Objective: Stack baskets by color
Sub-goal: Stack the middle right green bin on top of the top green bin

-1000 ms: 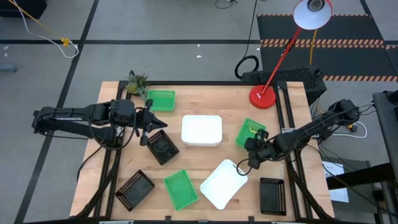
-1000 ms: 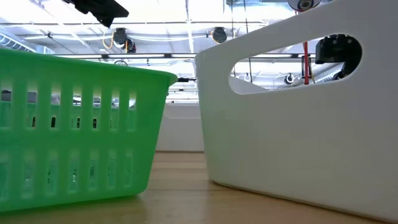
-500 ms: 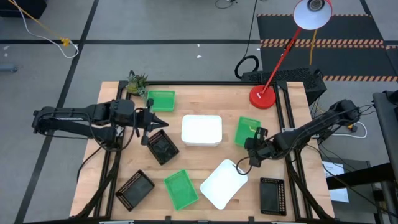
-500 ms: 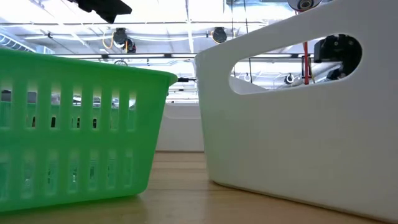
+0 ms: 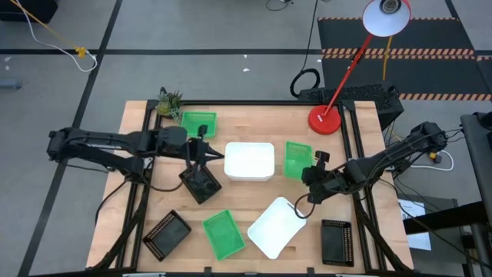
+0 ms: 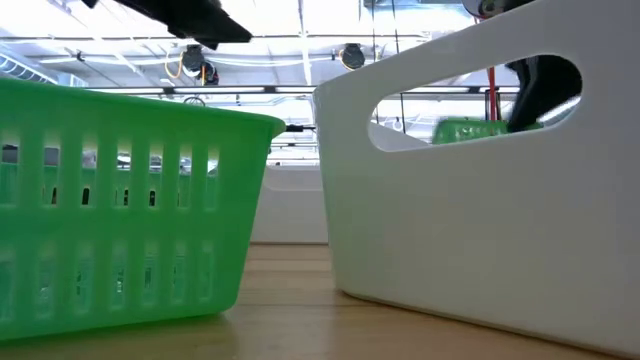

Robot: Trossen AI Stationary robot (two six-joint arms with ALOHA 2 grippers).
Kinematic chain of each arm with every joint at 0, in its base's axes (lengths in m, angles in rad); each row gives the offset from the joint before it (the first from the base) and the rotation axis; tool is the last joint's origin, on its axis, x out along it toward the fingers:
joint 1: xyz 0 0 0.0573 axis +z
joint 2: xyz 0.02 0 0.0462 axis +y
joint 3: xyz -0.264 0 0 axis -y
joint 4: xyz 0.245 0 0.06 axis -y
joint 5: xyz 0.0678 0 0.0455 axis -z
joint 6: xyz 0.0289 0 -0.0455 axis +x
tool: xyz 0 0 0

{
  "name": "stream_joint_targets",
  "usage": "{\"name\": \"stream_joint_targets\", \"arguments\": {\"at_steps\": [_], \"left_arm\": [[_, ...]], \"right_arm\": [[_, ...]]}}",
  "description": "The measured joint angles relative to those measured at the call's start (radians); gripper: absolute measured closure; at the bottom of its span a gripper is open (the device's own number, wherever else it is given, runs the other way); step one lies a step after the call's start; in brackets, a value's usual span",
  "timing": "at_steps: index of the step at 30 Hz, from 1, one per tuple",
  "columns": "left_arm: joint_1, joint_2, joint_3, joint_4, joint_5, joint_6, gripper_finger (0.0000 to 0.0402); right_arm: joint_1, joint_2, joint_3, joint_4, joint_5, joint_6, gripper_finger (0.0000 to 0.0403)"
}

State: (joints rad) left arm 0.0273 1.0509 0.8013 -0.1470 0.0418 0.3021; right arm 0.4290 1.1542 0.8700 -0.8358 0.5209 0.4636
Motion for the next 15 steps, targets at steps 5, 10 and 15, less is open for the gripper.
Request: {"name": "stream_joint_targets", "arguments": {"at_steps": [5, 10, 15], "left_arm": [[-0.021, 0.083, 0.015, 0.089, 0.000, 0.012, 0.0341], [-0.060, 0.156, 0.118, 0.037, 0.001, 0.000, 0.0282], [-0.121, 0.232, 0.234, -0.067, -0.014, -0.008, 0.0249]], "right_arm": [[0.050, 0.000, 0.067, -0.015, 0.081, -0.072, 0.0399], [0.077, 0.001, 0.114, -0.011, 0.095, -0.241, 0.0399], [0.084, 0.000, 0.156, 0.047, 0.162, -0.421, 0.0399]]}}
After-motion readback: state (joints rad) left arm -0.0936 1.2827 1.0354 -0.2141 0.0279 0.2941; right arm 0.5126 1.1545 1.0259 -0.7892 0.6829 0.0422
